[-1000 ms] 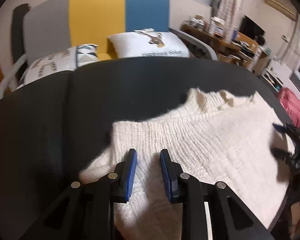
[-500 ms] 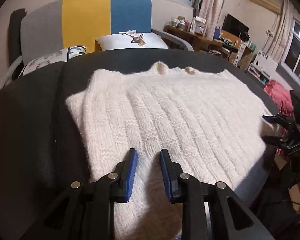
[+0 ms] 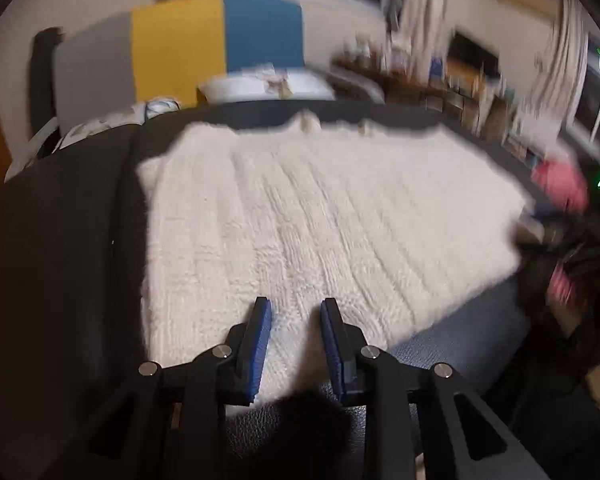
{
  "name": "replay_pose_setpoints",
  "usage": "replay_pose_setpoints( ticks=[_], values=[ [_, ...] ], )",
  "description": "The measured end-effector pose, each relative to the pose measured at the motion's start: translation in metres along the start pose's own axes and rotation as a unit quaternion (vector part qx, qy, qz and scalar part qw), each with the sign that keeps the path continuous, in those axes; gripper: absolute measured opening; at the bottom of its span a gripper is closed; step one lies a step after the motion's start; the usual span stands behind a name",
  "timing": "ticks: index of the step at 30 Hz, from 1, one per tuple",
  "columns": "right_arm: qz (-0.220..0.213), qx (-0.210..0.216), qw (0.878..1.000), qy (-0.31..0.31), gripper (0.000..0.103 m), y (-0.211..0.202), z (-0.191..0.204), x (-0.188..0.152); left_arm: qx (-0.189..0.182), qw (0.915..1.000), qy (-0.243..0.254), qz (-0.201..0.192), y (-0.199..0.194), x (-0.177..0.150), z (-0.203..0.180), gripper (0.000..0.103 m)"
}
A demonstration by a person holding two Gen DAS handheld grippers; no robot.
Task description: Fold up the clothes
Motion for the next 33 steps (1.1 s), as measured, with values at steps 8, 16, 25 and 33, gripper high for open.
replay_pose_setpoints(
  ticks=[8, 16, 25, 33],
  values=[
    [0.012, 0.021, 0.999, 0.022, 0.103, -0.003, 0.002, 0.008, -0.031, 0.9995, 0.006, -0.003, -0.013, 0.0, -0.014, 0.027],
    [-0.039, 0.022, 0.997, -0.06, 0.103, -0.003, 0.084, 0.037, -0.035, 0.9986, 0.04, 0.004, -0.005, -0.005, -0.029, 0.027],
    [-0.015, -0.002, 0.999, -0.048, 0.103, 0.012, 0.083, 0.026, -0.088, 0.9935, 0.072, -0.006, -0.002, 0.032, -0.068, 0.028],
    [-0.035, 0.007, 0.999, 0.028, 0.103, 0.002, 0.028, -0.005, -0.116, 0.9915, 0.053, 0.025, 0.028, 0.032, -0.079, 0.028]
  ],
)
Point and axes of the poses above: each gripper's, at about its wrist camera, not at the fingertips, and y roughly the way its jaws point, z to its left, x to its top, the point moved 3 cm from there along y, roughly the way its jaws point, and after that the axes turned 11 degrees about z, right-handed, at the moved point
